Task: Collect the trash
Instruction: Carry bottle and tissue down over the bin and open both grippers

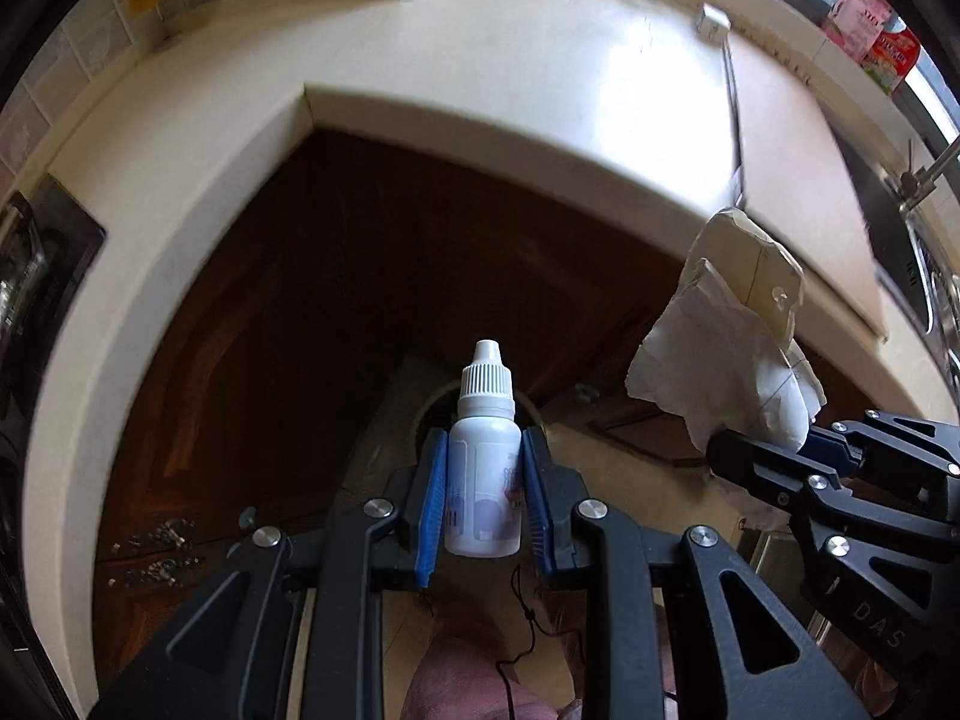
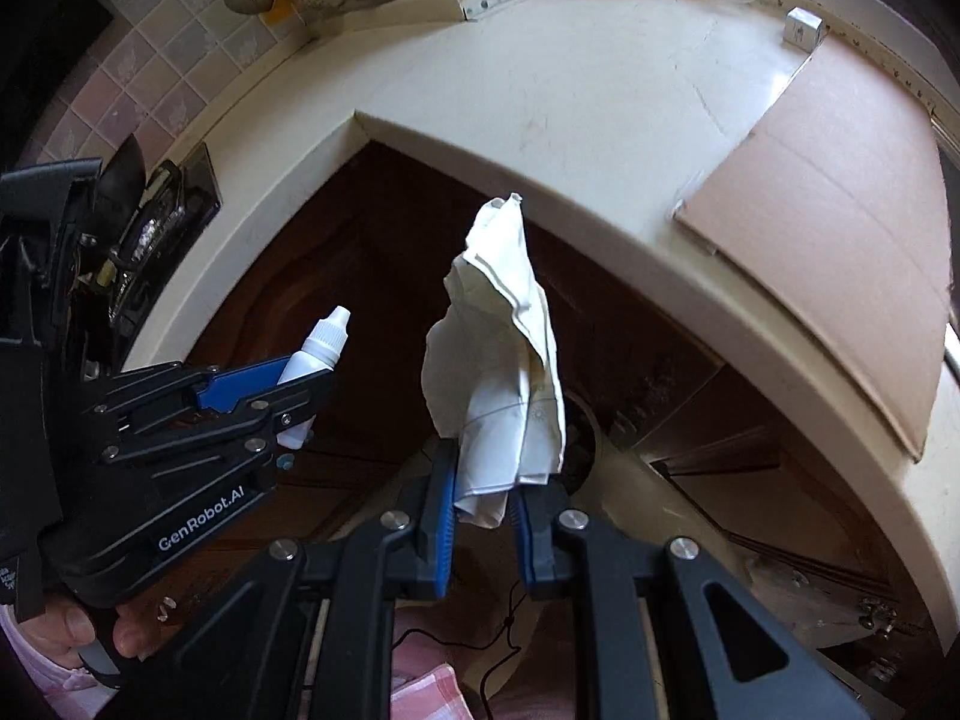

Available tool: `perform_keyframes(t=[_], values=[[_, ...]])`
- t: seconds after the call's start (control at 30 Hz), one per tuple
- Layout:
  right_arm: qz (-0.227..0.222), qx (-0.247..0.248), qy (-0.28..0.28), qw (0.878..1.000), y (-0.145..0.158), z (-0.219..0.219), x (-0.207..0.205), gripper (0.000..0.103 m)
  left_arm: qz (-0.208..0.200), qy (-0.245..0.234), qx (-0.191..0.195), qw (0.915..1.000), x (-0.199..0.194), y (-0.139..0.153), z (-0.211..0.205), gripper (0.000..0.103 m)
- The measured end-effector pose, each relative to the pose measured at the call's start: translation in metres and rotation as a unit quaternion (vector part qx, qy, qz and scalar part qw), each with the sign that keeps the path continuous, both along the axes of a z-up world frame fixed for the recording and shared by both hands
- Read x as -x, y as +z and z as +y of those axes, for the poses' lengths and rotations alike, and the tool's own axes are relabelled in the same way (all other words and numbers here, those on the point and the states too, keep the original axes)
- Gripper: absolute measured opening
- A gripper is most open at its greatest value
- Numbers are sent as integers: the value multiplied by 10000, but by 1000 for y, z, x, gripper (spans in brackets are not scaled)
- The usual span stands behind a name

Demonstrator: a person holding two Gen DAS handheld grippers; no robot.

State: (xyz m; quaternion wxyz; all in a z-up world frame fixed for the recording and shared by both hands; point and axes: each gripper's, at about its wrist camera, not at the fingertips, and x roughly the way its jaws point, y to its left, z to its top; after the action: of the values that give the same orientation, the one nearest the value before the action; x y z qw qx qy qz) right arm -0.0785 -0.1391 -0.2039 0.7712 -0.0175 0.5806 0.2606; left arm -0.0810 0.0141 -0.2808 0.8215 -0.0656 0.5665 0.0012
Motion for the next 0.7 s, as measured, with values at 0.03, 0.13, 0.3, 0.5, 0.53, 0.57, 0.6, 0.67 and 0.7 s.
perform_keyframes(t=[0.03,0.13,0.3,0.5,0.53,0.57,0.6,0.67,0.7], values=[[85,65,8,9999,-14,2,1,16,77,6,23,10000,0,-11,0,23],[339,196,-21,9992,-55,6,3,16,335,49,19,9994,-2,-53,1,23],[763,365,-96,9964,-135,9,5,16,743,232,107,9969,-9,-128,6,23],[951,553,-62,9939,-215,20,-1,16,902,310,137,9953,-22,-201,7,23],[981,579,-53,9935,-228,21,-3,16,913,325,140,9952,-24,-212,7,23],[1002,591,-47,9932,-237,23,-6,16,933,353,144,9949,-24,-223,7,23],[1013,596,-39,9931,-247,25,-7,16,954,379,158,9946,-24,-233,7,23],[1051,634,-12,9924,-268,29,-11,16,993,446,234,9938,-28,-253,10,23],[1078,638,-5,9921,-278,32,-12,17,1025,467,262,9933,-30,-264,11,23]])
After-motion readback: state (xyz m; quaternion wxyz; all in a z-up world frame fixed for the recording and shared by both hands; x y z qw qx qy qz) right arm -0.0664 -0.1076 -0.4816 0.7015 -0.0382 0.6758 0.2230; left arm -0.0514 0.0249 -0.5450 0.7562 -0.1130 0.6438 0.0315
